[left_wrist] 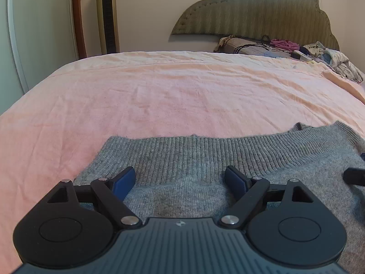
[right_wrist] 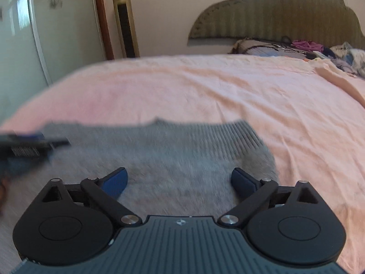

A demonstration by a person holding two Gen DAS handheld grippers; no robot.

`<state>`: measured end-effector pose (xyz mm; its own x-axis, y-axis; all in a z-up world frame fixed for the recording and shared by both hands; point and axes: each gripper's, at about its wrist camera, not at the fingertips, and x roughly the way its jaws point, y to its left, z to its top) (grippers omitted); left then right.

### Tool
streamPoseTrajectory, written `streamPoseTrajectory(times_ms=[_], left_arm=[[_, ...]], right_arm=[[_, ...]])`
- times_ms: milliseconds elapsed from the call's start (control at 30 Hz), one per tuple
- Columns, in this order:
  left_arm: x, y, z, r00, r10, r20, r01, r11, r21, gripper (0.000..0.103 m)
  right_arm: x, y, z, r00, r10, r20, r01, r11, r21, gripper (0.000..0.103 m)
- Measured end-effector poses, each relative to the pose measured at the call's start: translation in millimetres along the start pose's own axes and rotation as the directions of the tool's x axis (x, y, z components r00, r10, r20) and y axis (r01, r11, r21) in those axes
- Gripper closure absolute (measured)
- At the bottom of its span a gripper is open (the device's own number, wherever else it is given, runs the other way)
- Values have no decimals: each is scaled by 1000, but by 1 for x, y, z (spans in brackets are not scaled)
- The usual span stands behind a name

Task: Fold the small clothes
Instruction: 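Smooth the spread grey sweater with both open grippers, then grasp the grey sweater edge with the left gripper while the right hand reaches over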

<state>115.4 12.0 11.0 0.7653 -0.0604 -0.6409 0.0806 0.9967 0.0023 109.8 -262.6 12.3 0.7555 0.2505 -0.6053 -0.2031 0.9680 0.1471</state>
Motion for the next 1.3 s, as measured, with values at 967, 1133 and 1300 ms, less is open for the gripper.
streamPoseTrajectory(times_ms=[967,1133,1300], left_arm=[[-186,88,-142,985,-104,139,169,748,-641,0],[-212,85,-169,989,-27,146,125,682,-721,0],[-194,80,-161,982,-102,160,186,680,-709,0]], right_arm=[[-74,21,-13,986,136,91,-149,976,157,0],[-83,56,-31,967,252,49,-256,956,146,0],[-78,81,-31,959,282,5,-280,952,127,0]])
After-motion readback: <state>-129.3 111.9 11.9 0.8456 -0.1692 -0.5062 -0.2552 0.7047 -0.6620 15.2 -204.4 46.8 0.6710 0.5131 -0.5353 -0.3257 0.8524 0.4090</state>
